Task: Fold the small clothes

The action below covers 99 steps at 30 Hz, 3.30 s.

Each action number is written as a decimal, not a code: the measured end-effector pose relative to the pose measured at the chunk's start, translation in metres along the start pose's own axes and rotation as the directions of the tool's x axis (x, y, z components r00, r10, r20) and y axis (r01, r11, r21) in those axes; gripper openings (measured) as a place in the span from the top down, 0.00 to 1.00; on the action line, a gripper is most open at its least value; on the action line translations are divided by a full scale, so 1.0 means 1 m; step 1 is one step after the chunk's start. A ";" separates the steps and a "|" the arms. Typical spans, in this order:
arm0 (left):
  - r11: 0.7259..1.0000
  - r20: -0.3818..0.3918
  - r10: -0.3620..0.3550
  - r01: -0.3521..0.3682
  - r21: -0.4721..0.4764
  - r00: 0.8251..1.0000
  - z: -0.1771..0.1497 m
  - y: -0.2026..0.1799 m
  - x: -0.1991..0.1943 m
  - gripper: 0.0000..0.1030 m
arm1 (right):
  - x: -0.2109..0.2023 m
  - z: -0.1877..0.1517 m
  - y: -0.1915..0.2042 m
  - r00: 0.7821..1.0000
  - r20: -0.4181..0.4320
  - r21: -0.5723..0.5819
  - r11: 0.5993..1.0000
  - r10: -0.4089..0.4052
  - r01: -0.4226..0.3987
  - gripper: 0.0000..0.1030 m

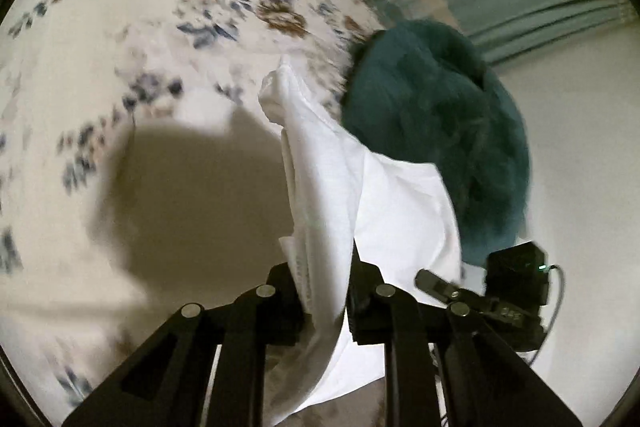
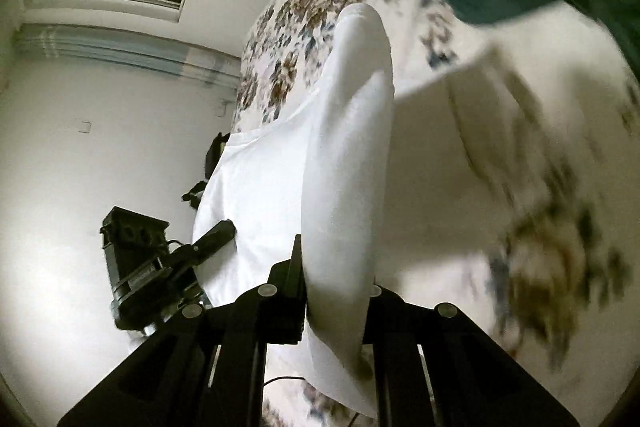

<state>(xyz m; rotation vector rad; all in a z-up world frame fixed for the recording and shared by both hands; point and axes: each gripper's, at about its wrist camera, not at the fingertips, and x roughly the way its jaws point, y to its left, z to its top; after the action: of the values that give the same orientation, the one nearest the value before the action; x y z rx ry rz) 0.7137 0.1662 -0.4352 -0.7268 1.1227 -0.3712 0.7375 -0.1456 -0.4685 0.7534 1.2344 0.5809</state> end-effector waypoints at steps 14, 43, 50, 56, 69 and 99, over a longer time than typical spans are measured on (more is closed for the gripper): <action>0.868 0.052 0.480 -0.482 0.120 0.876 -0.008 0.026 0.036 0.02 | 0.052 0.020 0.002 0.755 0.083 -0.219 0.727 -0.651 0.651 0.03; 0.738 0.369 0.531 -0.631 0.241 0.762 -0.186 -0.226 -0.183 0.00 | -0.242 -0.202 0.239 0.540 0.488 -0.196 0.516 -0.686 0.834 0.00; 0.738 0.447 0.490 -0.629 0.244 0.748 -0.239 -0.278 -0.256 0.00 | -0.340 -0.276 0.310 0.523 0.593 -0.188 0.526 -0.613 0.830 0.00; 0.745 0.479 0.477 -0.629 0.225 0.737 -0.279 -0.301 -0.297 0.00 | -0.396 -0.329 0.356 0.529 0.649 -0.216 0.535 -0.547 0.817 0.00; 0.753 0.546 0.451 -0.629 0.192 0.706 -0.316 -0.329 -0.349 0.00 | -0.461 -0.394 0.395 0.552 0.686 -0.256 0.553 -0.474 0.793 0.00; 0.744 0.594 0.434 -0.641 0.188 0.678 -0.334 -0.343 -0.380 0.00 | -0.483 -0.407 0.412 0.560 0.700 -0.265 0.567 -0.443 0.780 0.00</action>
<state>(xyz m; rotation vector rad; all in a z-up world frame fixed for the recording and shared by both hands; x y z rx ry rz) 0.2843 0.0389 -0.0187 -0.0823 0.6641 0.1356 0.2274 -0.1694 0.0863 -0.0961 0.6213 0.0377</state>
